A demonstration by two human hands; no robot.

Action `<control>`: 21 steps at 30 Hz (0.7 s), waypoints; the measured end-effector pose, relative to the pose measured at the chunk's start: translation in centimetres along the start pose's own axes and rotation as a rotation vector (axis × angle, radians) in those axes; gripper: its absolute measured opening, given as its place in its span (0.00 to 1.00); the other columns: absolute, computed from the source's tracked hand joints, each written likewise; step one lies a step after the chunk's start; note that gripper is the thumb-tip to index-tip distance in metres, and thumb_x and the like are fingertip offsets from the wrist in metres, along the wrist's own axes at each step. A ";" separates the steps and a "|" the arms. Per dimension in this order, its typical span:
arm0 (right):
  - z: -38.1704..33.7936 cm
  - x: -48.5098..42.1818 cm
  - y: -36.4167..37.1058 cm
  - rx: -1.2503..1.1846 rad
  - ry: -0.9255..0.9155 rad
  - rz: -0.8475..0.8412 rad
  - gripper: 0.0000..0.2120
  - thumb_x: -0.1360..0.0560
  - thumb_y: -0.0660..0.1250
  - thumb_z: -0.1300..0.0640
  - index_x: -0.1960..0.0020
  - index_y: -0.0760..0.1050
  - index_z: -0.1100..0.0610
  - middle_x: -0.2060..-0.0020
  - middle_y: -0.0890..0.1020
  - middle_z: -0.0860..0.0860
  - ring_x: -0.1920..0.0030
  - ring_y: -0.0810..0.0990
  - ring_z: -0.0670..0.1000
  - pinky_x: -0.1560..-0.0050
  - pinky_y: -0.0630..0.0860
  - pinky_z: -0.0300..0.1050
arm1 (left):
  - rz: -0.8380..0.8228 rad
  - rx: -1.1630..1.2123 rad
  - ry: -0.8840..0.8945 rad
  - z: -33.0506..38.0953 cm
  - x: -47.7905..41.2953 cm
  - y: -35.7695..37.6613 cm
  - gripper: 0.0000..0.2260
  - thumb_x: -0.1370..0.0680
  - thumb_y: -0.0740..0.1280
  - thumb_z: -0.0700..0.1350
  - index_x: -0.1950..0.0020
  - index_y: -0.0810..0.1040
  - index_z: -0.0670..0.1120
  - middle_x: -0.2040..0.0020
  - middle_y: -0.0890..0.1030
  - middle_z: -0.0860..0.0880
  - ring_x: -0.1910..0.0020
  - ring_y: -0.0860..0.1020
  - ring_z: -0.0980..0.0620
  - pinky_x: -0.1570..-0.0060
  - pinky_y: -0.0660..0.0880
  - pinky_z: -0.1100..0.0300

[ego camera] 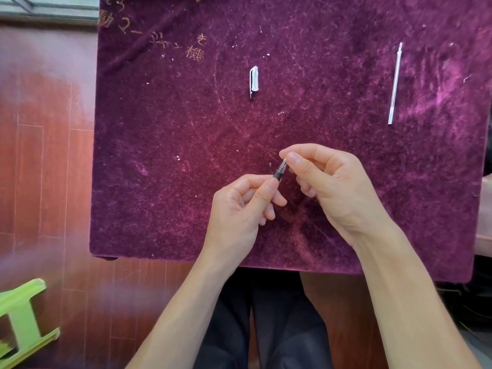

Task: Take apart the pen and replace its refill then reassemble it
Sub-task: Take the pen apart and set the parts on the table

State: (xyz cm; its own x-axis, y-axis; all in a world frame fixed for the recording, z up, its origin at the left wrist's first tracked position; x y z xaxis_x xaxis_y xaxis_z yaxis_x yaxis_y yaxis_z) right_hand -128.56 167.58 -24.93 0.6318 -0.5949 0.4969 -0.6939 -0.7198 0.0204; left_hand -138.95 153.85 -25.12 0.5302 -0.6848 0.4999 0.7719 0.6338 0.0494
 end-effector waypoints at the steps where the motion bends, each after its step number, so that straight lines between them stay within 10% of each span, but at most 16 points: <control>1: 0.0 0.0 0.0 -0.001 0.002 -0.001 0.06 0.17 0.72 0.52 0.45 0.88 0.51 0.65 0.82 0.37 0.65 0.72 0.41 0.63 0.73 0.32 | -0.001 0.000 0.003 0.0 0.0 0.0 0.07 0.17 0.68 0.46 0.49 0.85 0.46 0.61 0.87 0.49 0.68 0.79 0.58 0.67 0.76 0.65; 21: 0.0 -1.2 0.1 -0.133 0.058 0.092 0.04 0.21 0.76 0.49 0.51 0.88 0.49 0.66 0.77 0.44 0.67 0.71 0.42 0.65 0.72 0.33 | 0.019 0.050 -0.029 -0.4 -0.8 -0.4 0.07 0.18 0.69 0.45 0.45 0.83 0.43 0.60 0.86 0.48 0.66 0.79 0.55 0.66 0.76 0.63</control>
State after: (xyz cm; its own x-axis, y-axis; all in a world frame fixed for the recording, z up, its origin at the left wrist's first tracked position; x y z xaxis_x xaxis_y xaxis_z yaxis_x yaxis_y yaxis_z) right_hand -129.39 168.20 -25.57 0.5452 -0.6320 0.5507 -0.7898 -0.6074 0.0849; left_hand -139.57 153.97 -25.88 0.5334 -0.6623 0.5262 0.7431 0.6641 0.0825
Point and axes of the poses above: each hand's wrist, its own x-axis away from the middle knuckle, its own y-axis out of the palm, z = x × y, the point moved 5 cm from there along -x, towards the middle knuckle
